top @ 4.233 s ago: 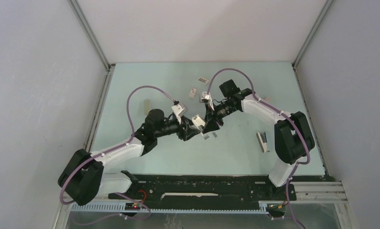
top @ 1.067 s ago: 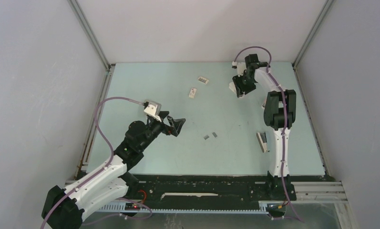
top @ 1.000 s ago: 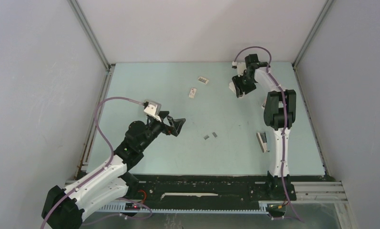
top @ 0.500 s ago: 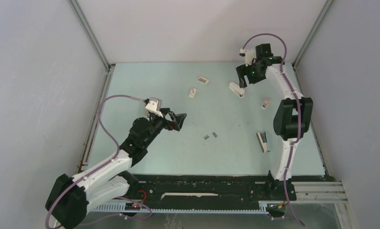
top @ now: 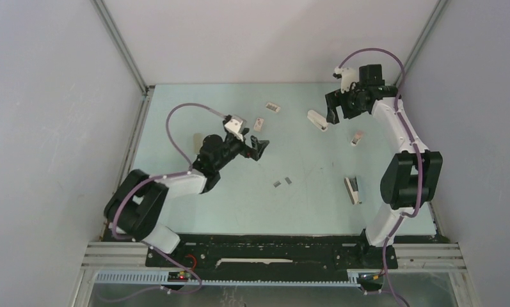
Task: Unload the staples from the stapler
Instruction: Place the stapler at the center of the board, then pick up the stapler from the center of the board.
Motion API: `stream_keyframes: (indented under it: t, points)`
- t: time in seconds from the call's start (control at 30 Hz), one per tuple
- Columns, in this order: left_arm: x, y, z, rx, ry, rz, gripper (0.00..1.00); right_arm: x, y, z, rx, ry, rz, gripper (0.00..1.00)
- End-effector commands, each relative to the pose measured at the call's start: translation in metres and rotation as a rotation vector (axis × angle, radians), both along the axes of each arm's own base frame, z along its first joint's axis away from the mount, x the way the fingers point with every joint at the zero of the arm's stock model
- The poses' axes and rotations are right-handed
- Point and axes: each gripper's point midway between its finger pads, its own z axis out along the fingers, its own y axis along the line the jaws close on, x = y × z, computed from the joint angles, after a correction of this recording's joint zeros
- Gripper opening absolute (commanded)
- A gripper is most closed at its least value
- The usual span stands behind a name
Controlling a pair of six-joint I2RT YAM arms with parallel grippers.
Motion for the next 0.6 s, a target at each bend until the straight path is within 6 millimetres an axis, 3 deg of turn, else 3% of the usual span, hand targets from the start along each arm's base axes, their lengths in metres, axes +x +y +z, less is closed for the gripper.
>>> stream_keyframes:
  t: [0.0,0.13,0.3,0.57]
  points:
    - [0.008,-0.046,0.014,0.063,-0.105,-0.227,1.0,-0.002,0.0,0.034,0.039,-0.101,0.013,0.99]
    - [0.029,-0.069,-0.013,0.112,0.053,-0.288,1.0,-0.005,-0.002,0.035,0.044,-0.101,0.007,1.0]
    - [0.045,-0.082,-0.012,0.121,0.073,-0.321,1.0,-0.008,-0.017,0.033,0.044,-0.1,-0.024,1.0]
    - [0.069,-0.101,-0.028,0.181,0.198,-0.374,1.0,-0.013,-0.029,0.036,0.049,-0.108,-0.051,1.0]
